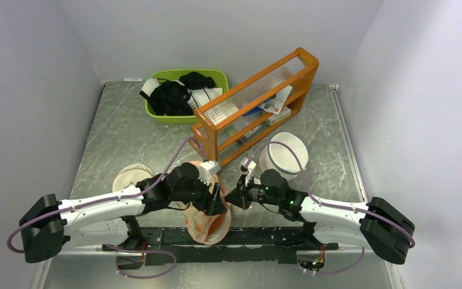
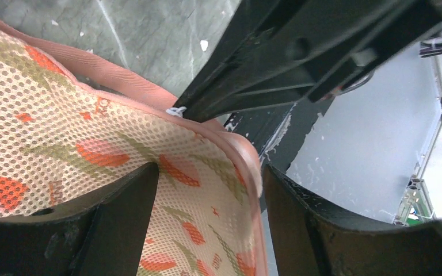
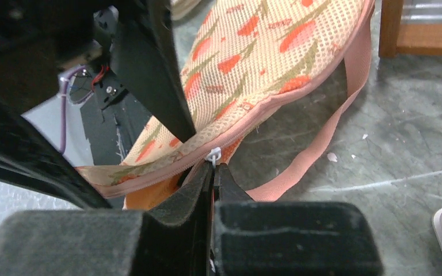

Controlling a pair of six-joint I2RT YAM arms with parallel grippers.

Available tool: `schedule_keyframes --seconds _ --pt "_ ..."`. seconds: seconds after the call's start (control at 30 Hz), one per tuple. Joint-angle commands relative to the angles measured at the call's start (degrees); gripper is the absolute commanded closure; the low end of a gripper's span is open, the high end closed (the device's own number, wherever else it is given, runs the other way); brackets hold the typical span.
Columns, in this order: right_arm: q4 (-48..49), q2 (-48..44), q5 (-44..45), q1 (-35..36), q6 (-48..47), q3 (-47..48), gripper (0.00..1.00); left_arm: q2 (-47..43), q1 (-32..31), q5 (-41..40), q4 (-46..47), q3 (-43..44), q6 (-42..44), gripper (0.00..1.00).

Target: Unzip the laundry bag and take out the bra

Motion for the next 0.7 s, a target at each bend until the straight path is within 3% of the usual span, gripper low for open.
schedule_keyframes --seconds 0.0,0.1,0.4,0.5,0.67 --pt "1.63 -2.18 -1.43 0.04 -0.32 1.49 1.00 3.22 -0.31 -0.23 -0.32 2.35 -0.09 0.23" --pt "2.30 -3.61 -2.15 0.04 0.17 0.61 1.00 4.82 -0.31 -1.23 -1.90 3.73 0.64 0.30" --pt "-1.77 -0.53 -5.43 0.04 -2.12 3.60 1.00 4.57 -0.42 -5.15 -10.76 9.12 4.96 0.90" --pt "-0.33 2.04 -2.98 0.06 -2.65 4.46 1.00 2.68 -0.40 -6.13 -11.97 8.97 5.46 0.93" --pt "5.60 5.62 10.79 -0.13 -0.24 4.33 1.00 1.18 -0.40 -6.77 -13.40 8.26 4.97 0.93"
